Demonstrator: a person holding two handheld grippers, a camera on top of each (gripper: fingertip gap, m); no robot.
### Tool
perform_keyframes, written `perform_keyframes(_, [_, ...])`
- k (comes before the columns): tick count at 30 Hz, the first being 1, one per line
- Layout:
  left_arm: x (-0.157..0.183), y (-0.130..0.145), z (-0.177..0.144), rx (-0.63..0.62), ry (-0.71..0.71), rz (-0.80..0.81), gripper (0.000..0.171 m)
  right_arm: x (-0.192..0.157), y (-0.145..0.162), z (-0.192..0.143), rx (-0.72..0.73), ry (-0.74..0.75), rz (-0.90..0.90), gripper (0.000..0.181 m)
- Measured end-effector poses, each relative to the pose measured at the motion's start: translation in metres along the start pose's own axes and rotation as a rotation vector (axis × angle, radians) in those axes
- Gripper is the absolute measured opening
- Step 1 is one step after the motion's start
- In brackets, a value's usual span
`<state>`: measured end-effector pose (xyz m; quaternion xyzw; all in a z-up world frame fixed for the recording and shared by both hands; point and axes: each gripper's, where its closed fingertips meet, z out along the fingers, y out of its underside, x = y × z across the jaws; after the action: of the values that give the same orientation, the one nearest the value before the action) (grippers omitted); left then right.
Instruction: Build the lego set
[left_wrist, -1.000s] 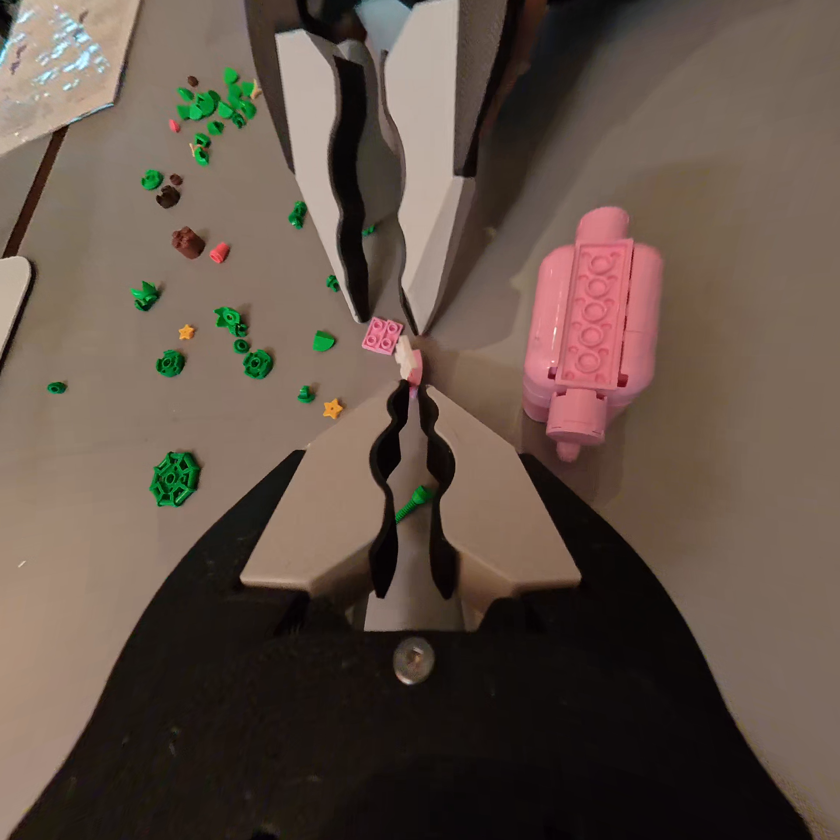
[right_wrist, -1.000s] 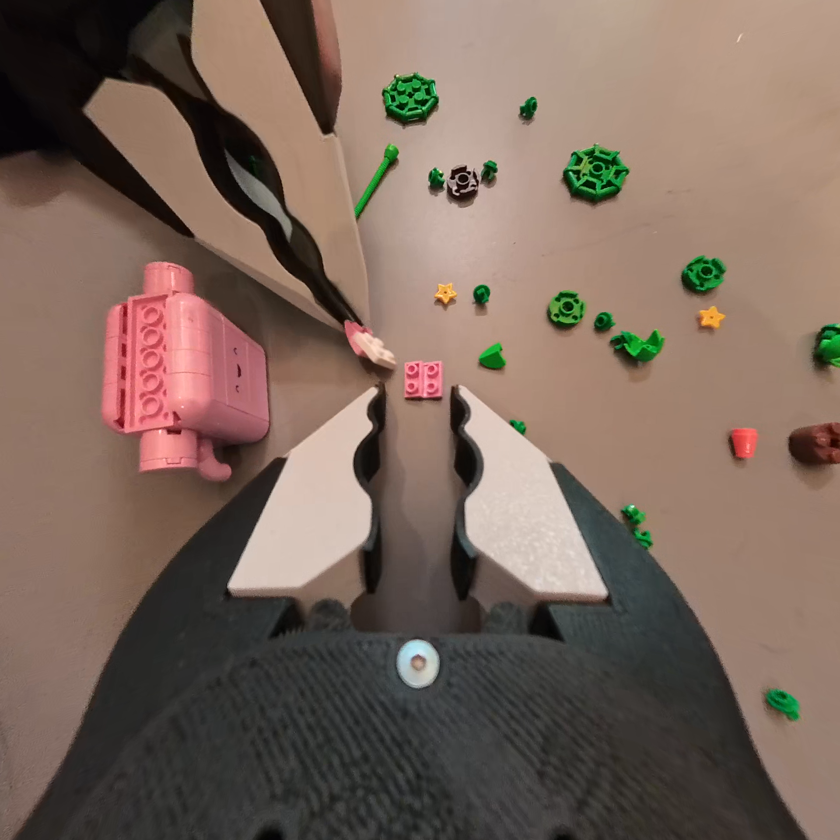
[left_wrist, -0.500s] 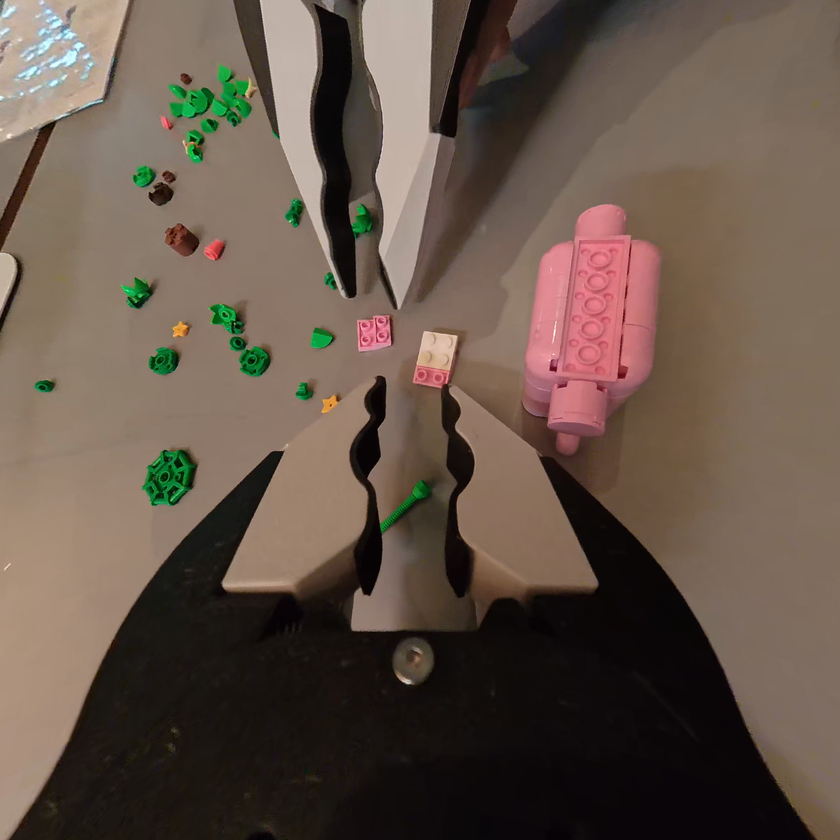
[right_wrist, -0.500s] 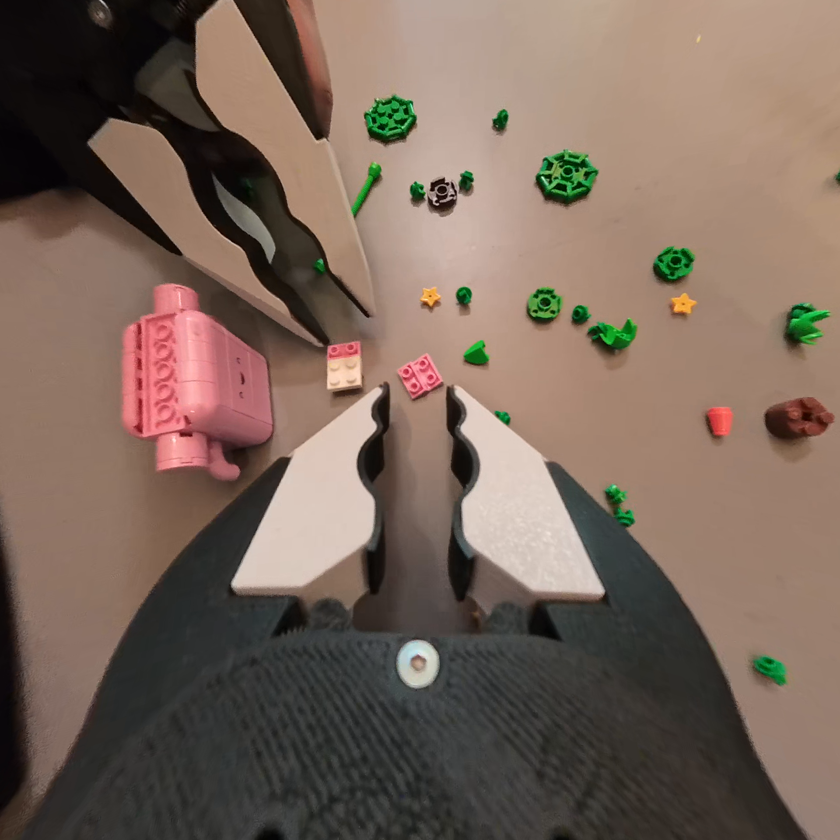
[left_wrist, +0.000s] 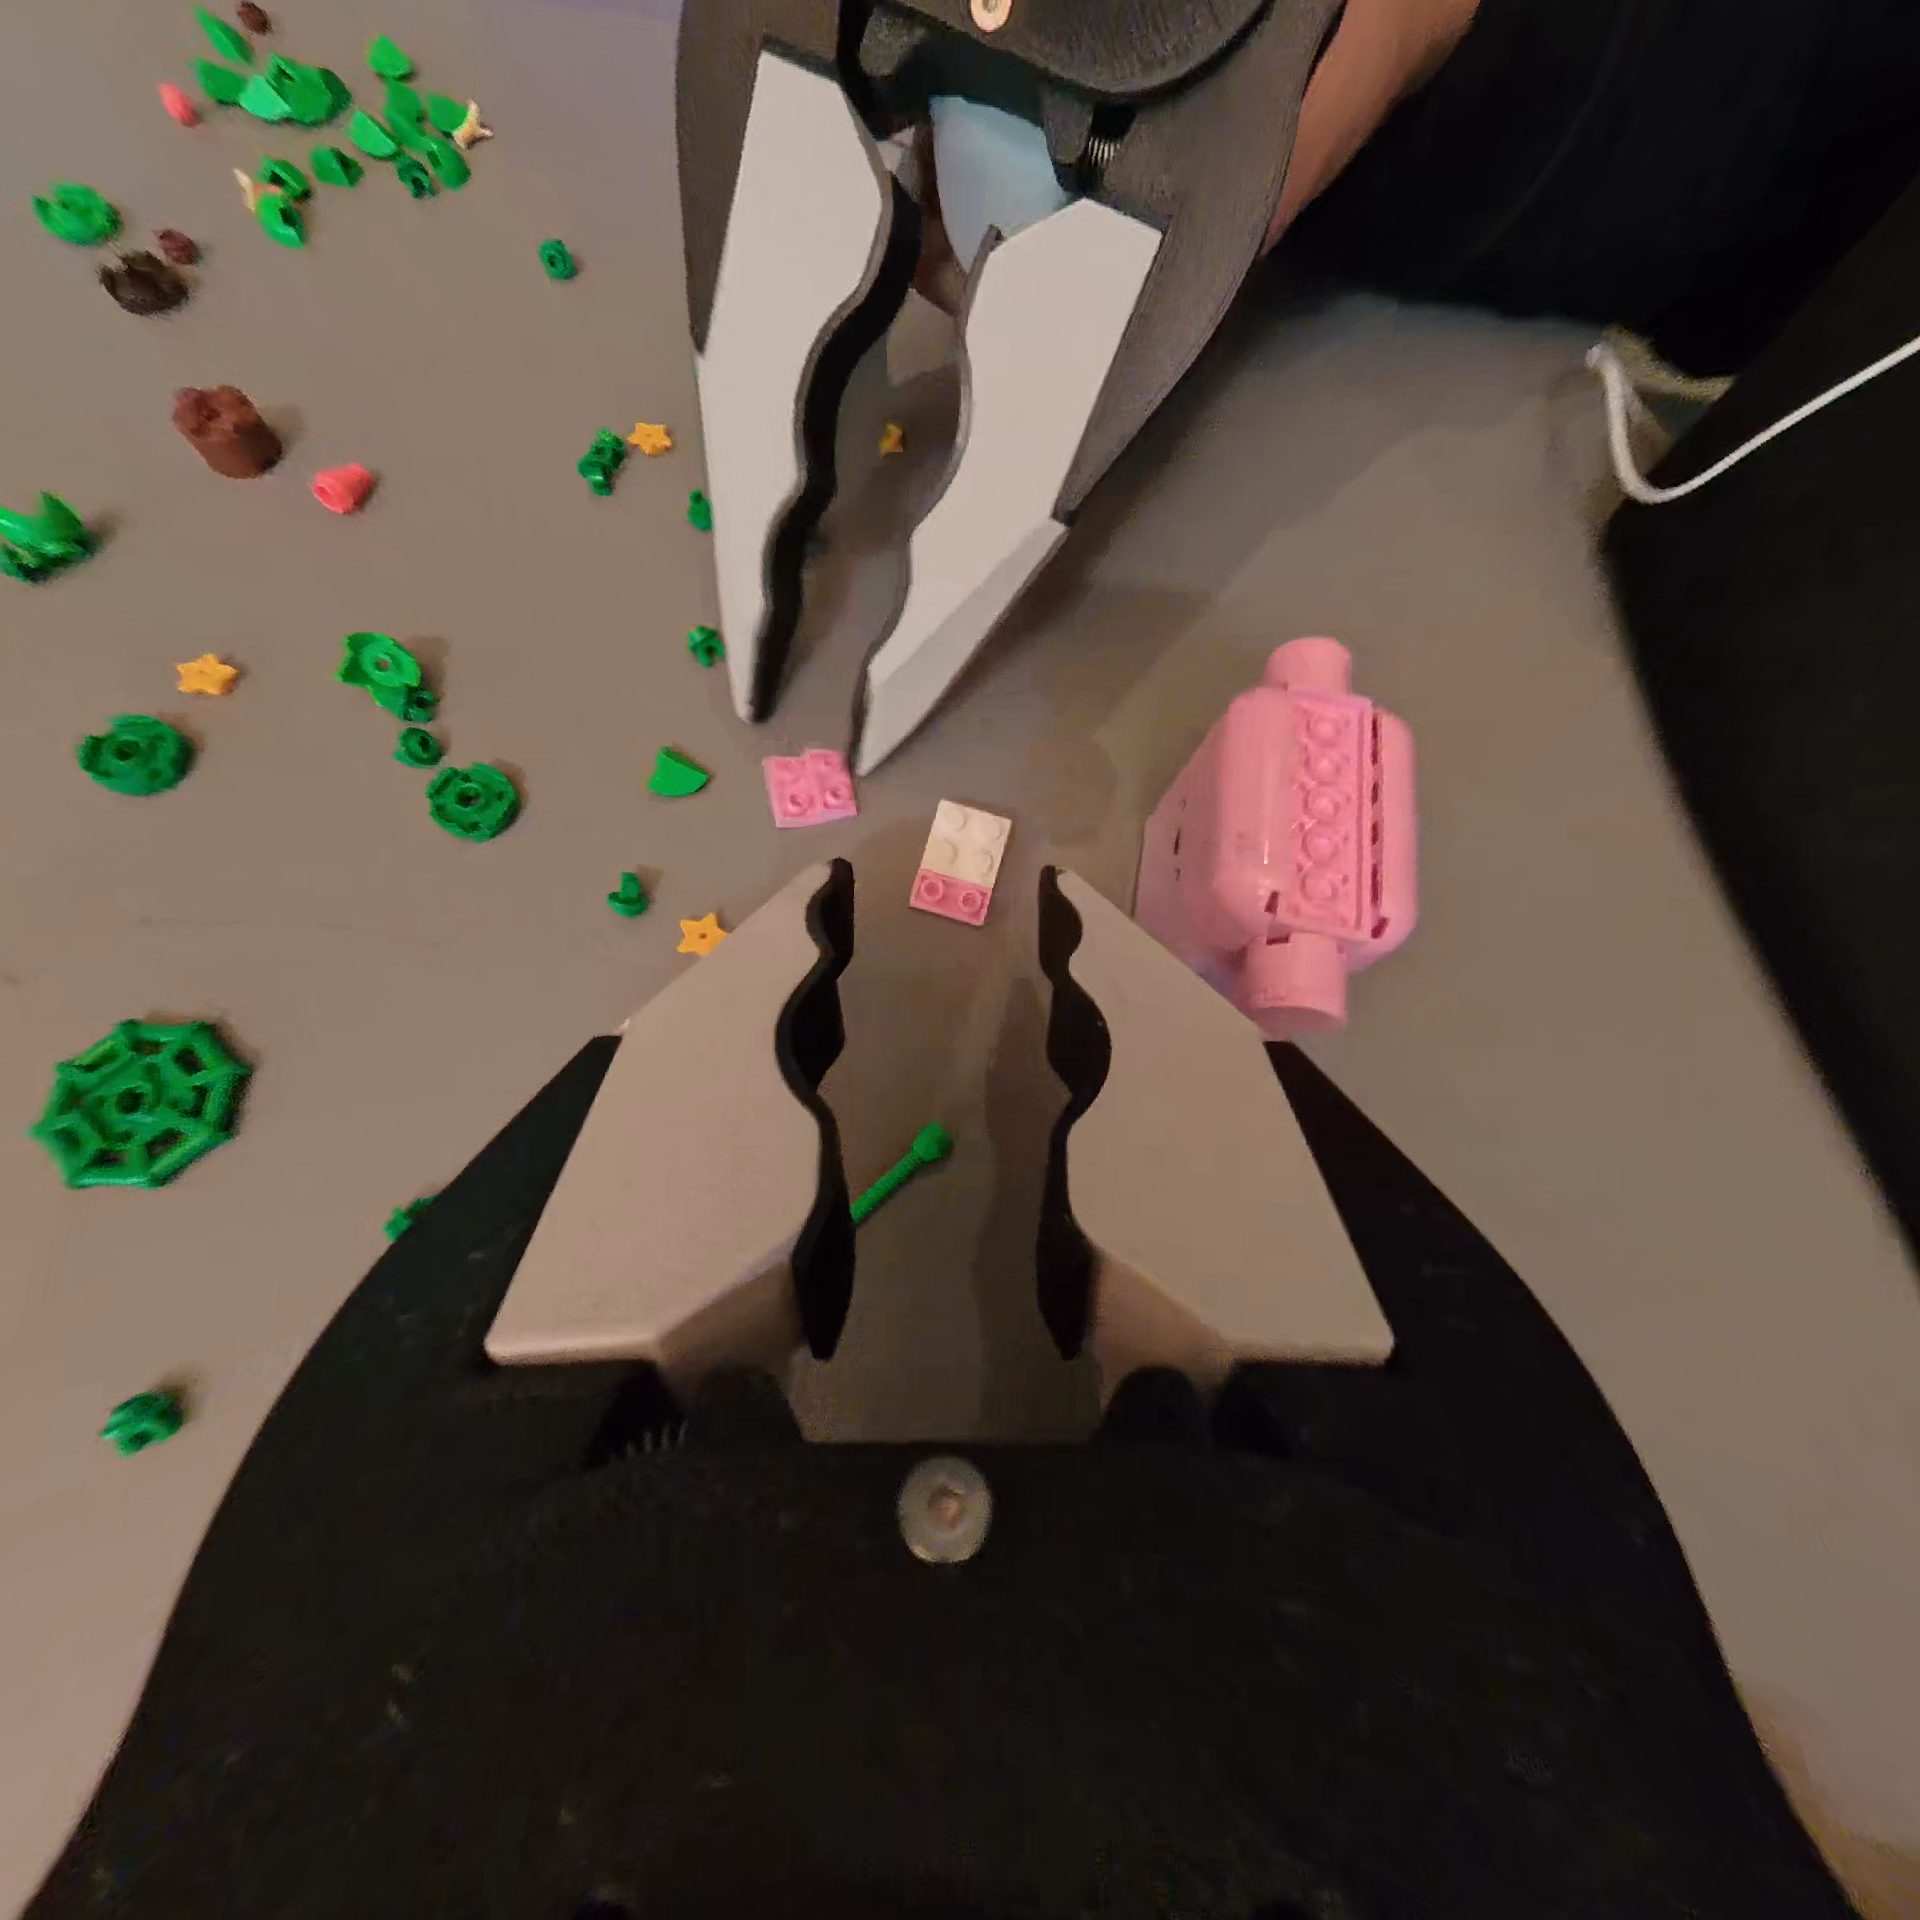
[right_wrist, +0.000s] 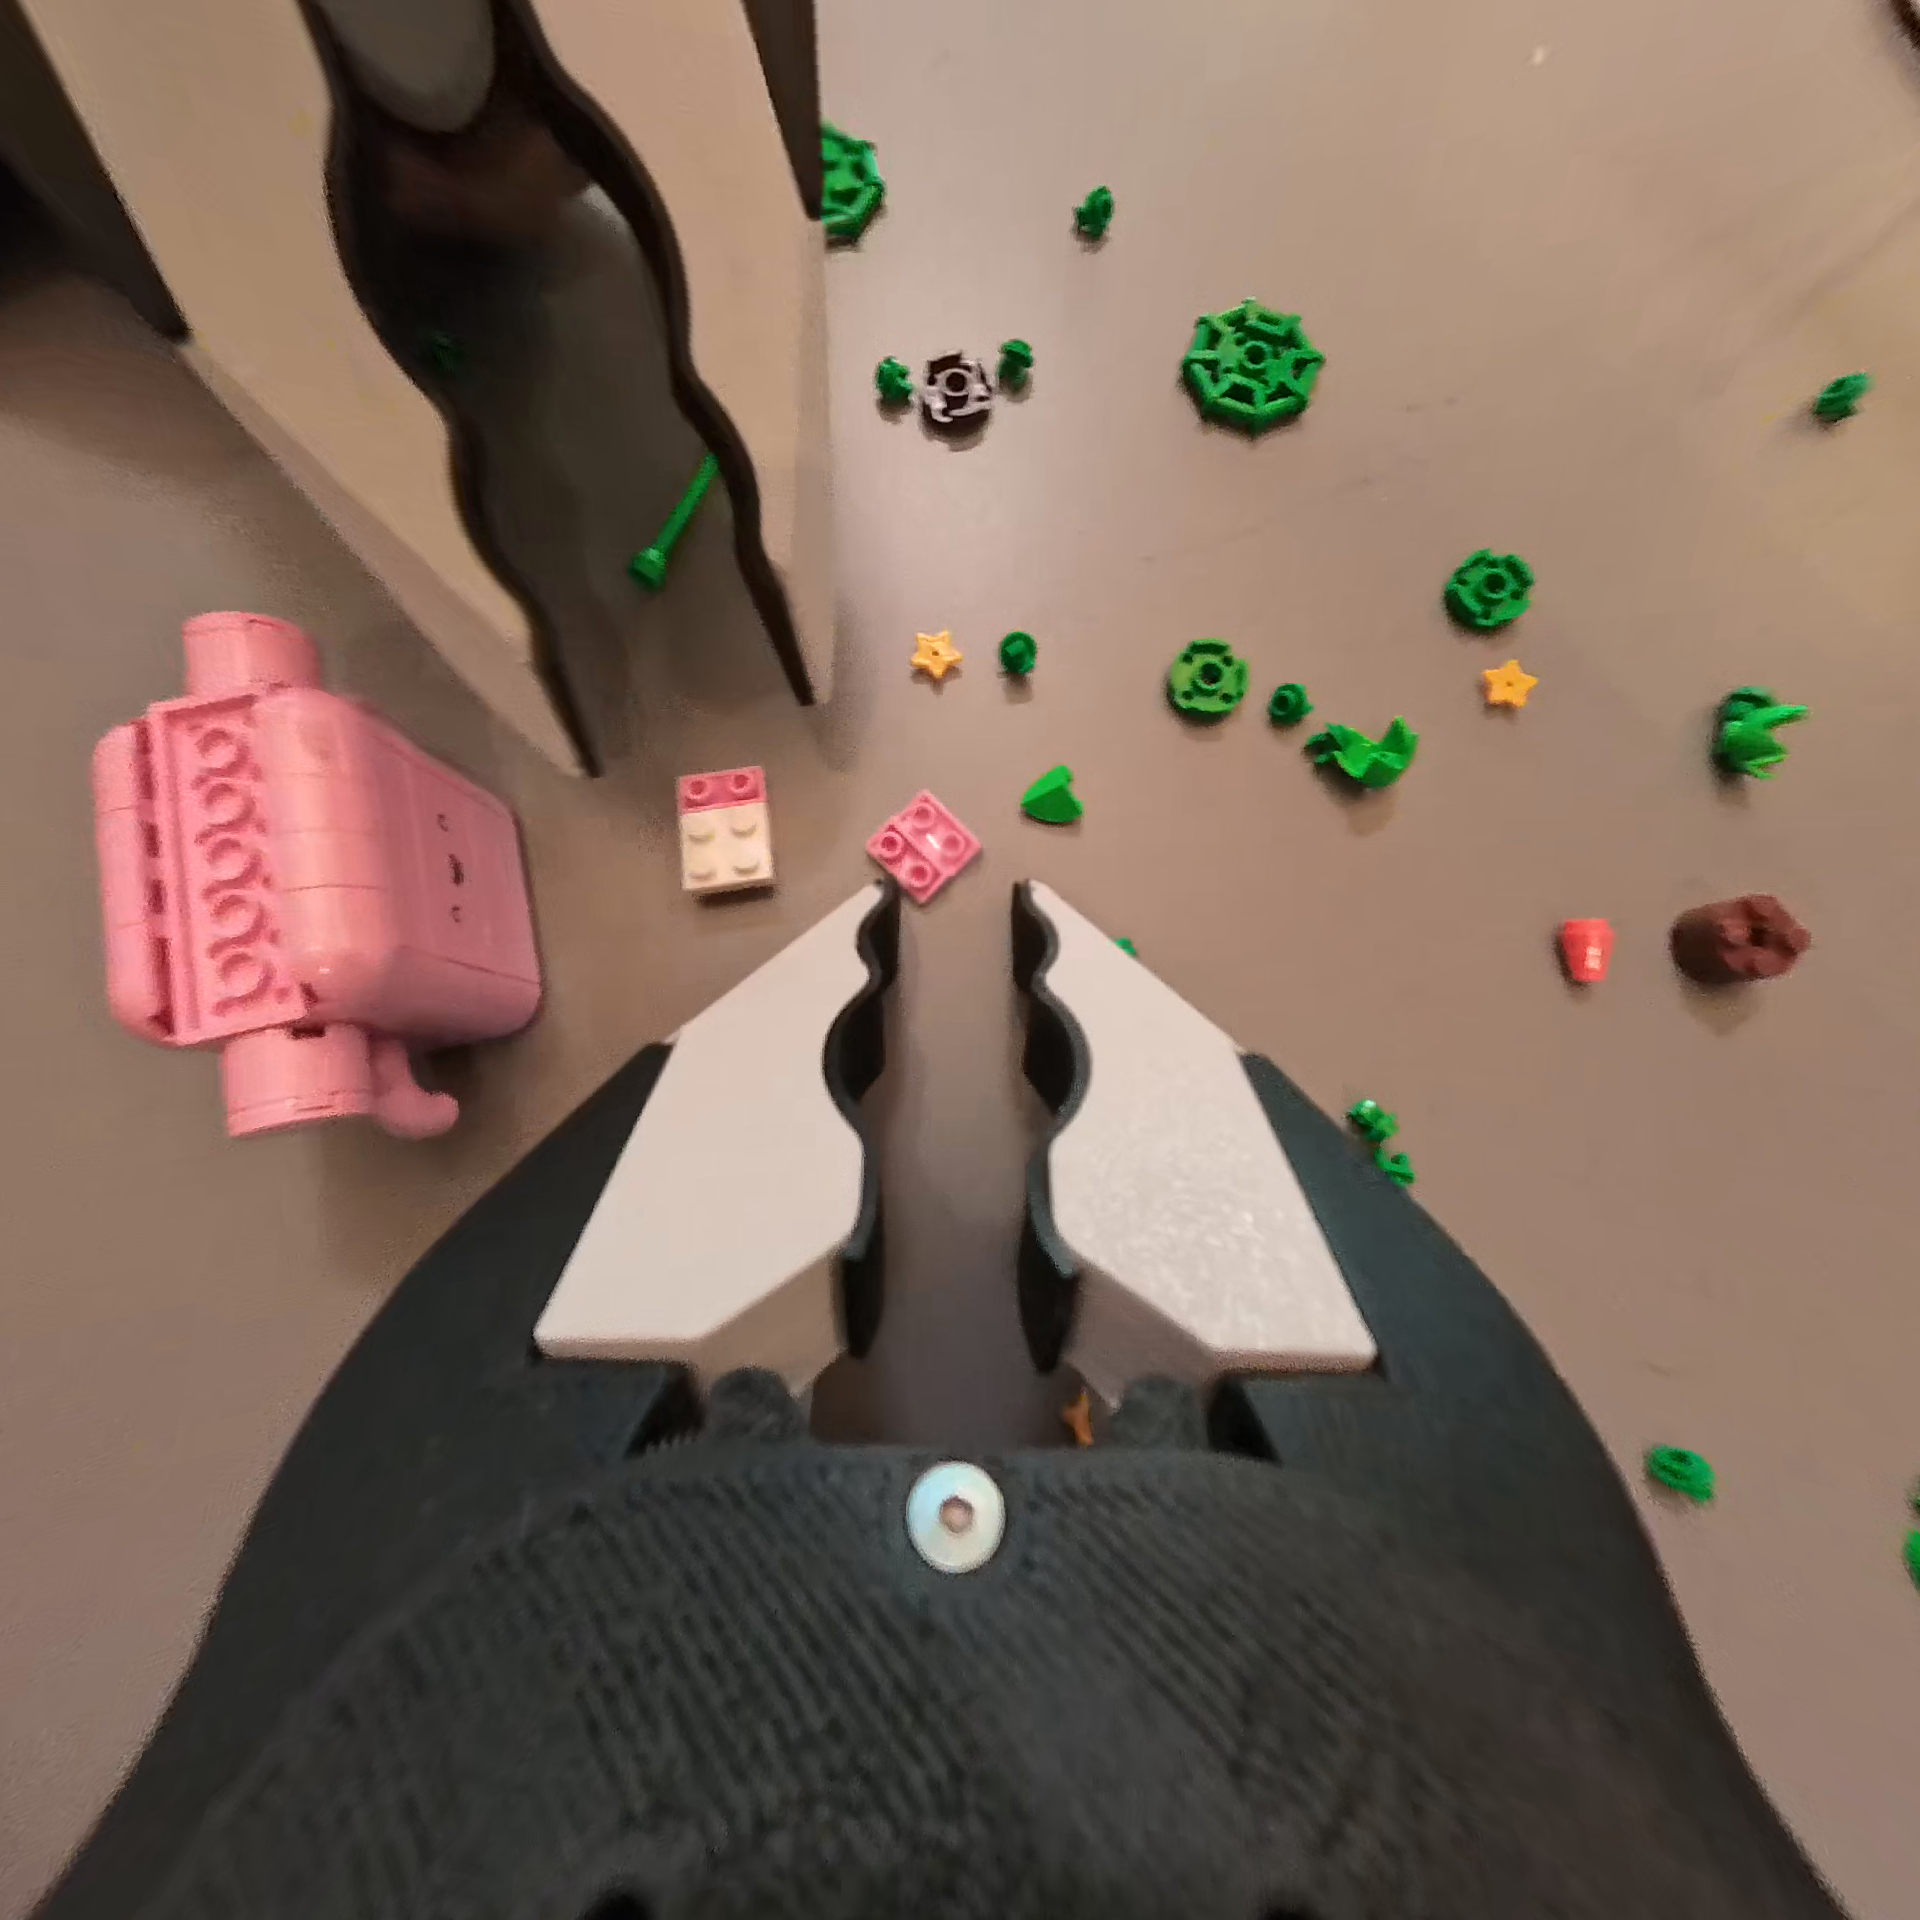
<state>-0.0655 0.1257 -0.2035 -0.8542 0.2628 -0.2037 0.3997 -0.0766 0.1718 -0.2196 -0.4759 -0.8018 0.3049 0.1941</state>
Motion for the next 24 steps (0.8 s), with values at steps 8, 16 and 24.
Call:
perform_keyframes(8, [0.004,0.002,0.009,-0.04,0.069,-0.06,0.037,-0.01,-0.01,-0.002,0.053,-0.057,0.046,0.027])
perform_keyframes(16, [0.004,0.01,0.016,-0.114,0.009,0.016,0.013,-0.005,-0.006,0.005,0.046,-0.017,0.019,0.021])
perform_keyframes(24, [-0.001,-0.003,0.004,-0.002,-0.03,0.001,0.013,-0.016,-0.003,0.002,0.042,-0.108,-0.07,0.015])
